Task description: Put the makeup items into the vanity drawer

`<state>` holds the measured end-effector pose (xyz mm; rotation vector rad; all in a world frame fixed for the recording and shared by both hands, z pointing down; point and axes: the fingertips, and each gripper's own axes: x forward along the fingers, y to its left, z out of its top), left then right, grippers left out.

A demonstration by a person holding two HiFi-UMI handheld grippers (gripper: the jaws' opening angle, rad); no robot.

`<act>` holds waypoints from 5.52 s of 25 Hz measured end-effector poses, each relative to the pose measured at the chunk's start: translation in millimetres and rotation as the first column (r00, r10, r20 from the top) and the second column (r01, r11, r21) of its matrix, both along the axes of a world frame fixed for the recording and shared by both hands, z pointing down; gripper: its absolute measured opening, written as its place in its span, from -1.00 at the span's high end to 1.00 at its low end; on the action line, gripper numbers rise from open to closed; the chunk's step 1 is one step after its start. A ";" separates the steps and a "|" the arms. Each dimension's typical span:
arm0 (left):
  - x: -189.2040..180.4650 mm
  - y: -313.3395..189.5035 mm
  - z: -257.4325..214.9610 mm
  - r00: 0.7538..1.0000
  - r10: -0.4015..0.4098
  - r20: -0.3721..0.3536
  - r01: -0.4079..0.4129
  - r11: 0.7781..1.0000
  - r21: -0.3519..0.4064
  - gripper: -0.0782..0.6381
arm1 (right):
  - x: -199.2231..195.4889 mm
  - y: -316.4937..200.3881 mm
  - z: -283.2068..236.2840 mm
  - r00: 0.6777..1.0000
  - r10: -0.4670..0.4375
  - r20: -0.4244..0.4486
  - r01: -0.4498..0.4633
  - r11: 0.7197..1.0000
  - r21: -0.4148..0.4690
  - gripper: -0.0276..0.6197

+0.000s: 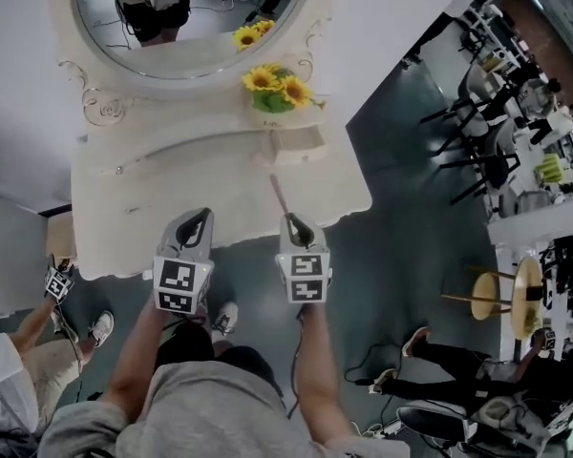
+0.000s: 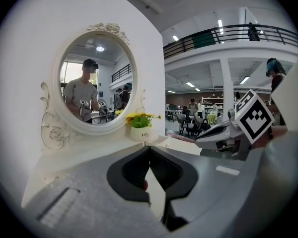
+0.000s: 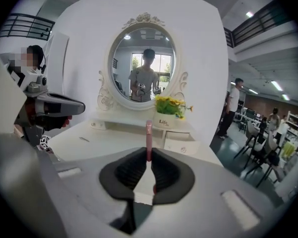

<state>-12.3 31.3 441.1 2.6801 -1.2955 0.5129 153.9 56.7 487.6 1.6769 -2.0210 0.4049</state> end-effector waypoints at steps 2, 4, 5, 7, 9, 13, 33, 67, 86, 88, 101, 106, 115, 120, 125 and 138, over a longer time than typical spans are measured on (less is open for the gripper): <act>12.1 -0.9 -5.2 1.000 0.027 -0.008 -0.027 1.000 0.010 0.75 | 10.6 2.3 -6.5 1.000 0.020 -0.010 -0.019 1.000 0.011 0.82; 22.5 -4.3 -8.2 0.999 0.052 -0.012 -0.051 0.998 0.019 0.75 | 19.0 1.8 -9.6 0.999 0.036 -0.018 -0.035 0.999 0.018 0.82; 28.1 -6.9 -9.0 0.998 0.063 -0.014 -0.063 0.998 0.023 0.75 | 24.0 0.6 -11.1 0.999 0.045 -0.023 -0.044 0.999 0.022 0.82; 39.9 -14.7 -9.9 0.996 0.084 -0.021 -0.083 0.996 0.028 0.75 | 35.2 -4.4 -14.2 0.997 0.062 -0.038 -0.060 0.998 0.031 0.82; 50.1 -26.4 -9.7 0.995 0.097 -0.021 -0.096 0.995 0.031 0.75 | 44.5 -13.5 -13.4 0.997 0.069 -0.047 -0.068 0.997 0.028 0.82; 74.5 -55.5 -4.8 0.991 0.129 -0.015 -0.129 0.991 0.019 0.75 | 64.3 -37.0 -7.0 0.995 0.085 -0.054 -0.085 0.996 0.005 0.81; 136.1 -180.3 72.0 0.991 0.133 0.009 -0.130 0.979 -0.160 0.75 | 118.8 -170.4 87.2 0.996 -0.022 -0.091 -0.006 0.958 -0.288 0.81; 145.8 -211.9 96.8 0.990 0.142 0.025 -0.134 0.968 -0.214 0.75 | 130.0 -229.3 101.3 0.998 0.055 -0.022 -0.059 0.964 -0.258 0.43; 120.0 -161.6 26.6 0.990 0.143 -0.005 -0.143 0.989 -0.048 0.75 | 105.2 -165.8 -9.4 0.988 0.157 0.014 -0.157 0.986 0.051 0.43; 116.5 -150.7 17.4 0.989 0.145 -0.008 -0.146 0.989 -0.028 0.75 | 98.4 -152.1 -24.1 0.986 0.165 0.036 -0.168 0.982 0.087 0.43; 87.5 -75.5 -37.1 0.986 0.167 -0.024 -0.164 0.981 0.102 0.75 | 52.7 -56.4 -81.6 0.978 0.197 0.073 -0.210 0.939 0.273 0.61; 69.4 -47.5 -44.2 0.987 0.159 -0.026 -0.155 0.982 0.108 0.75 | 34.8 -24.7 -84.6 0.976 0.207 0.064 -0.216 0.933 0.289 0.75; 55.4 -10.1 -41.8 0.987 0.160 -0.015 -0.158 0.981 0.116 0.75 | 20.2 13.1 -83.1 0.977 0.203 0.071 -0.214 0.930 0.299 0.90; 60.3 -7.6 -45.9 0.987 0.162 -0.021 -0.158 0.979 0.125 0.75 | 23.1 15.8 -84.4 0.979 0.195 0.060 -0.204 0.930 0.304 0.90; 64.9 -10.3 -44.1 0.988 0.152 -0.022 -0.149 0.982 0.116 0.75 | 26.8 11.8 -79.7 0.982 0.181 0.057 -0.190 0.937 0.292 0.90; 75.4 -69.9 -23.0 0.996 0.091 -0.018 -0.090 0.995 0.051 0.75 | 28.3 -63.9 -62.0 0.997 0.069 0.045 -0.078 0.969 0.233 0.90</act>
